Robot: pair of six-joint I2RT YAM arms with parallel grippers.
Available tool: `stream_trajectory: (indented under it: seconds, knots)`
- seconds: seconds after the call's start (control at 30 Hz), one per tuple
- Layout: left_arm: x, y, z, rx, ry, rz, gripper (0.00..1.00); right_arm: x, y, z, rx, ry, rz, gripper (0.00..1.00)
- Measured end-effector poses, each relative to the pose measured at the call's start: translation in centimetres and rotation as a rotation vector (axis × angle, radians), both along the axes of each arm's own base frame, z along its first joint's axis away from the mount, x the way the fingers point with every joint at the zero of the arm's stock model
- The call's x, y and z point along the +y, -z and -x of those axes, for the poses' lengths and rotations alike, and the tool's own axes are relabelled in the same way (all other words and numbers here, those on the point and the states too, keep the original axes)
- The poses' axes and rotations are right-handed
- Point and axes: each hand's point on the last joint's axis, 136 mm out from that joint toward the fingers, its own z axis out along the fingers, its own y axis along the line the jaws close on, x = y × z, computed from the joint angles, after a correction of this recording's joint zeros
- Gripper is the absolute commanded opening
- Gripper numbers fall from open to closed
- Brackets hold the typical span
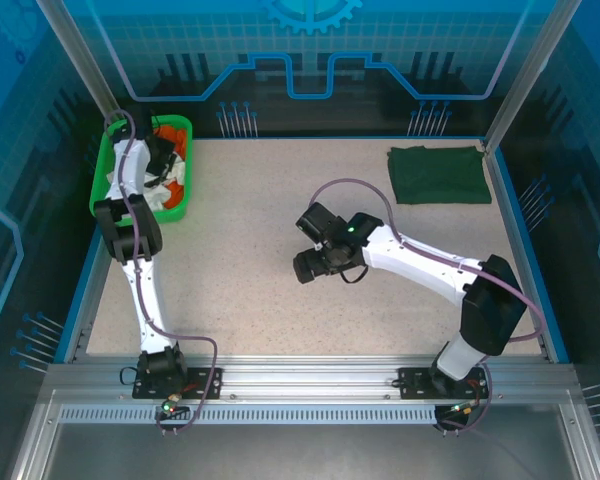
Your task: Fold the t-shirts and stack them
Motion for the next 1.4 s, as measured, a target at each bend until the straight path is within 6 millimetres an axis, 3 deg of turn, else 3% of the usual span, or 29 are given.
stream_trajectory:
  seconds: [0.07,0.13,0.37,0.47,0.57,0.73,0.83,0.97,1.1,1.2,1.3,1.4]
  knots:
    - [0.3,-2.4,0.4,-0.031,-0.003,-0.038,0.0,0.4,-0.2,-0.2,0.002,-0.014,-0.007,0.86]
    - [0.7,-6.3,1.3,-0.081,-0.012,-0.099,0.0,0.9,-0.4,-0.5,0.005,-0.027,-0.012,0.85]
    - [0.6,-26.5,7.9,-0.456,-0.065,-0.332,0.0,1.6,-1.8,-1.9,-0.013,-0.059,-0.042,0.84]
    - [0.0,-32.8,10.3,-0.604,-0.079,-0.38,0.0,1.3,-1.9,-2.2,-0.008,-0.056,-0.048,0.84]
    - [-0.6,-36.0,11.5,-0.689,-0.071,-0.416,0.0,1.3,-1.9,-2.4,-0.009,-0.051,-0.056,0.84]
    - [-2.5,-37.7,11.0,-0.761,-0.005,-0.415,0.0,1.3,-1.9,-2.4,-0.007,-0.051,-0.059,0.83]
    - [-6.7,-39.8,10.2,-0.85,0.104,-0.413,0.0,1.2,-2.2,-2.7,-0.014,-0.044,-0.06,0.83]
    - [-16.1,-45.3,11.1,-1.035,0.315,-0.375,0.0,0.2,-3.8,-3.2,-0.063,-0.017,-0.069,0.84]
    - [-24.6,-52.8,15.9,-1.29,0.49,-0.326,0.0,-1.5,-8.3,-3.6,-0.189,0.03,-0.119,0.85]
    - [-29.3,-56.4,19.8,-1.439,0.586,-0.278,0.0,-3.2,-11.8,-3.6,-0.294,0.074,-0.161,0.85]
    - [-32.0,-57.4,21.8,-1.49,0.637,-0.215,0.0,-5.3,-14.5,-3.5,-0.388,0.128,-0.188,0.86]
    - [-33.0,-55.8,20.7,-1.439,0.637,-0.145,0.0,-6.9,-15.5,-3.6,-0.447,0.175,-0.183,0.87]
